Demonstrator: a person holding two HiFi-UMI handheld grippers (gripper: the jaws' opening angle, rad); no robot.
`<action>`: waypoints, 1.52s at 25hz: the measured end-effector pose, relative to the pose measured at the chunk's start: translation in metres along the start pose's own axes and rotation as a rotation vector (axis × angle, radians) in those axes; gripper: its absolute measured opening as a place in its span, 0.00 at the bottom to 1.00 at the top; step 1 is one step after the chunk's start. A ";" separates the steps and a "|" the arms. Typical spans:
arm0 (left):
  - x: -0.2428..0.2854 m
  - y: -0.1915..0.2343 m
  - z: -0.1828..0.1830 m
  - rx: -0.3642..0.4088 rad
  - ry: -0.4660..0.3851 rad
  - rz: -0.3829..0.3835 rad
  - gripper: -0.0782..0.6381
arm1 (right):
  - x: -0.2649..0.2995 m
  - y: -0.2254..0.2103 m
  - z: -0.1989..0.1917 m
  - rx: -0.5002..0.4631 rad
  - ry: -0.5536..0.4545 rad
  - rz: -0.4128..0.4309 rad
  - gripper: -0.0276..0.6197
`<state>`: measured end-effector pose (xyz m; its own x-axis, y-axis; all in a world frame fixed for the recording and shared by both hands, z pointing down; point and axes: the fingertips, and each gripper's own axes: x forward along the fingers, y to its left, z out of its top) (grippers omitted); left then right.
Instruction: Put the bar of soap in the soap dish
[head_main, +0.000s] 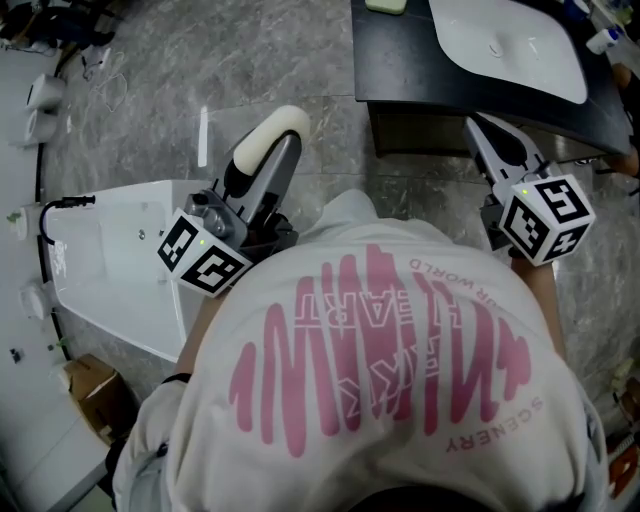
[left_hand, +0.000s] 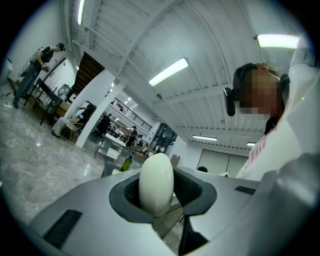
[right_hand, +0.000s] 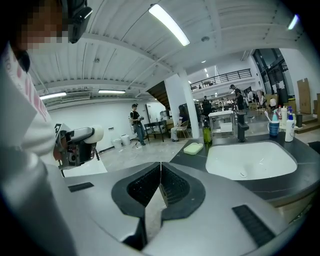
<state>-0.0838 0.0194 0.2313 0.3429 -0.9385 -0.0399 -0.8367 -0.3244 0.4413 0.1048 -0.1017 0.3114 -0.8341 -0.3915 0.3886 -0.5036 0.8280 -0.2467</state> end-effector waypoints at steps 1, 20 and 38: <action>-0.001 0.006 0.002 -0.006 -0.005 0.011 0.27 | 0.005 0.001 0.002 -0.003 0.001 0.007 0.07; 0.076 0.126 0.065 -0.070 0.044 -0.144 0.27 | 0.109 -0.014 0.059 0.053 0.018 -0.129 0.07; 0.092 0.225 0.094 -0.105 0.167 -0.314 0.27 | 0.179 0.014 0.082 0.115 -0.007 -0.310 0.07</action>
<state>-0.2804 -0.1507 0.2429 0.6485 -0.7599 -0.0450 -0.6340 -0.5719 0.5206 -0.0698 -0.1933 0.3044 -0.6388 -0.6207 0.4546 -0.7552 0.6188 -0.2163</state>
